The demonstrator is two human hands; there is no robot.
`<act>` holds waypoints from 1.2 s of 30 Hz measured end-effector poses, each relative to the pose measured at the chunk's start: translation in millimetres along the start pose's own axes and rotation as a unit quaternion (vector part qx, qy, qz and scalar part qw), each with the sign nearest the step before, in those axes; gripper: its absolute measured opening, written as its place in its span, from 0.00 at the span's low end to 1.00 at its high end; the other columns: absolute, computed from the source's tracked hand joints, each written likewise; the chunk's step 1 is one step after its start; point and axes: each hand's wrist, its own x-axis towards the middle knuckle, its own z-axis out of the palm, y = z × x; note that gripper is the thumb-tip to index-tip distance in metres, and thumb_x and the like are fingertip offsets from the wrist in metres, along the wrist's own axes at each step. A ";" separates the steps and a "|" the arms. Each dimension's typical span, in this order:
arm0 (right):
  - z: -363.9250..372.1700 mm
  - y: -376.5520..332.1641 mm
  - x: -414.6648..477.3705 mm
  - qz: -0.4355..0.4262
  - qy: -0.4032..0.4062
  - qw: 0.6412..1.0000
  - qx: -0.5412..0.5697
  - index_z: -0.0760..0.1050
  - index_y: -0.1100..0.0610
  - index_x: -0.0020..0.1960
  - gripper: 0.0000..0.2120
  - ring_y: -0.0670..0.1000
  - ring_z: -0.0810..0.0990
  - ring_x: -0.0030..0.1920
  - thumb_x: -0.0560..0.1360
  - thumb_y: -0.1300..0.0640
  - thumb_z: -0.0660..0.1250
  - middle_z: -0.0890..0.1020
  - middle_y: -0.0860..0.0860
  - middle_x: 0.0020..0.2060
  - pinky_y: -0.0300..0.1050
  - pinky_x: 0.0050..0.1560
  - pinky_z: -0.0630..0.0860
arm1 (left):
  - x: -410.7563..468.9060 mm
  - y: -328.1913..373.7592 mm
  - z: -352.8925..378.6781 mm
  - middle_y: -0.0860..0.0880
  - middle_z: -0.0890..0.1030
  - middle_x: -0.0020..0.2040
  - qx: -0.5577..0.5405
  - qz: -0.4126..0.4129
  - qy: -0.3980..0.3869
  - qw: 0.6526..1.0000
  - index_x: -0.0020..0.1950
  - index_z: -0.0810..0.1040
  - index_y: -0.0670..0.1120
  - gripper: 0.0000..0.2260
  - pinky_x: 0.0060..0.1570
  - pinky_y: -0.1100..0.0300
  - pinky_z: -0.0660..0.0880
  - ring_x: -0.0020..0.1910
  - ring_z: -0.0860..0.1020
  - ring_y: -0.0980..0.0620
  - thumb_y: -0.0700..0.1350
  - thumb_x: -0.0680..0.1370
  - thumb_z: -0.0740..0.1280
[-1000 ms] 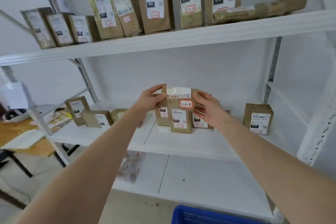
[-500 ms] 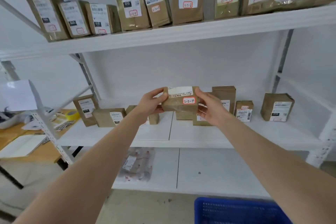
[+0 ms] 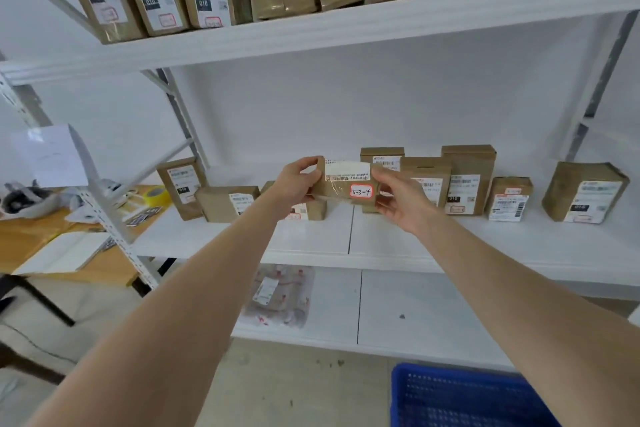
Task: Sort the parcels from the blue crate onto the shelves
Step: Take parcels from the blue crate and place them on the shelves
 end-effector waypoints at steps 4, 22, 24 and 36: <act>31.6 10.8 24.0 0.001 -0.015 1.000 -0.017 0.77 0.52 0.56 0.11 0.51 0.82 0.47 0.74 0.58 0.71 0.84 0.51 0.47 0.46 0.48 0.78 | 18.3 -8.6 -34.6 0.44 0.78 0.52 0.007 -0.004 0.017 1.000 0.69 0.71 0.45 0.16 0.57 0.50 0.75 0.48 0.76 0.48 0.39 0.82 0.58; 169.9 91.0 135.1 0.038 0.092 0.995 -0.024 0.76 0.56 0.55 0.09 0.49 0.81 0.39 0.76 0.57 0.69 0.82 0.52 0.40 0.42 0.39 0.77 | 159.4 -89.6 -191.9 0.43 0.80 0.54 0.025 -0.057 -0.062 0.996 0.67 0.73 0.43 0.15 0.50 0.55 0.78 0.48 0.80 0.46 0.40 0.81 0.60; 170.6 97.8 140.1 0.046 0.115 0.992 -0.014 0.76 0.57 0.53 0.07 0.50 0.81 0.38 0.76 0.56 0.69 0.82 0.52 0.40 0.42 0.37 0.77 | 170.7 -98.1 -194.5 0.44 0.81 0.54 0.027 -0.058 -0.085 0.994 0.67 0.74 0.44 0.15 0.47 0.58 0.80 0.47 0.81 0.49 0.44 0.81 0.62; 80.0 118.8 137.2 0.011 0.179 0.978 -0.107 0.76 0.57 0.59 0.10 0.49 0.83 0.41 0.78 0.57 0.66 0.83 0.53 0.48 0.39 0.40 0.81 | 179.6 -138.8 -93.5 0.48 0.81 0.47 -0.012 -0.073 -0.179 0.981 0.64 0.75 0.48 0.20 0.47 0.60 0.77 0.43 0.80 0.53 0.36 0.74 0.70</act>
